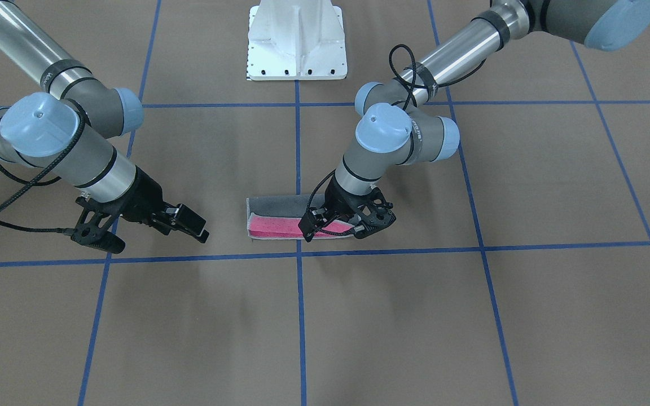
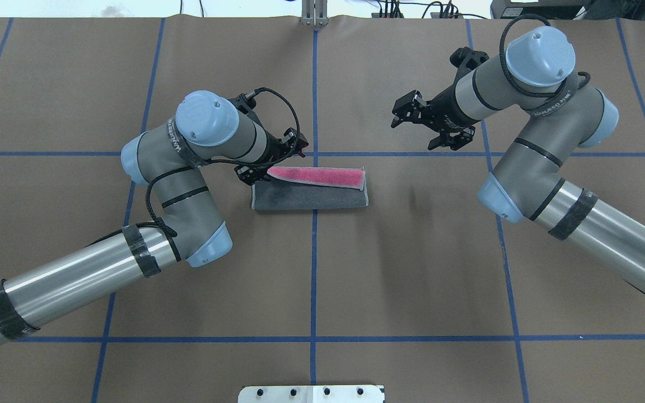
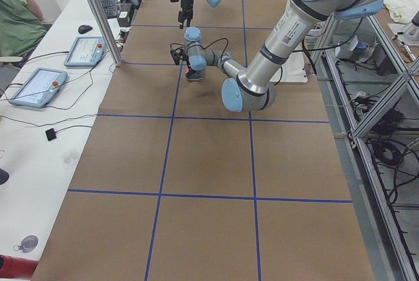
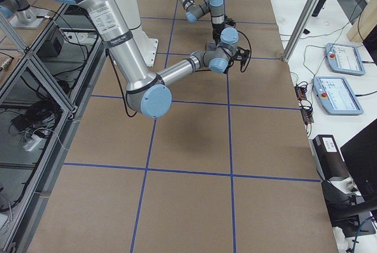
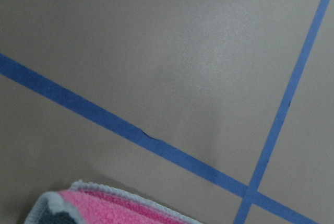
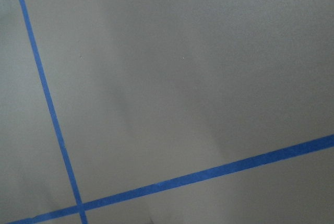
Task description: Fold towel twice with both arms
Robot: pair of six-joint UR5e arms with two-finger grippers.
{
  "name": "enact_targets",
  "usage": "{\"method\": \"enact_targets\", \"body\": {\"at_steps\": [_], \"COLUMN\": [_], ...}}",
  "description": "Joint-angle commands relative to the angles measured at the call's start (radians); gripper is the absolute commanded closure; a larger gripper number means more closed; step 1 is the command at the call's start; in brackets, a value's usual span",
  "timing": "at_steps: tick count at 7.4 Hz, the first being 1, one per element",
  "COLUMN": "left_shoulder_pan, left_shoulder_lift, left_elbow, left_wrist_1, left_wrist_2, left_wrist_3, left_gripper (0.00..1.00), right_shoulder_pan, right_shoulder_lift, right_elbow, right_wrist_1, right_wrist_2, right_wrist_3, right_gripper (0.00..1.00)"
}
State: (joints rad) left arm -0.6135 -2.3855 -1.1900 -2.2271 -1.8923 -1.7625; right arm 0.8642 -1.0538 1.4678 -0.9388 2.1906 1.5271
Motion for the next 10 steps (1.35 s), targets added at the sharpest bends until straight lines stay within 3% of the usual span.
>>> {"method": "enact_targets", "body": {"at_steps": [1, 8, 10], "left_shoulder_pan": [0.001, 0.05, 0.055], "left_shoulder_lift": [-0.038, -0.112, -0.148], "left_elbow": [0.045, 0.085, 0.14], "left_wrist_1": [-0.014, -0.026, -0.042], "left_wrist_2": [0.01, 0.044, 0.05], "left_wrist_3": [-0.002, -0.058, -0.058], "left_gripper": [0.0, 0.0, 0.0], "right_shoulder_pan": [0.015, 0.047, 0.053], "right_shoulder_lift": [-0.003, -0.02, -0.026], "right_elbow": [-0.001, -0.006, -0.006], "right_wrist_1": [0.0, -0.002, 0.0], "right_wrist_2": [0.015, 0.047, 0.055], "right_wrist_3": [-0.002, -0.044, -0.045], "right_gripper": [0.01, 0.01, 0.01]}}
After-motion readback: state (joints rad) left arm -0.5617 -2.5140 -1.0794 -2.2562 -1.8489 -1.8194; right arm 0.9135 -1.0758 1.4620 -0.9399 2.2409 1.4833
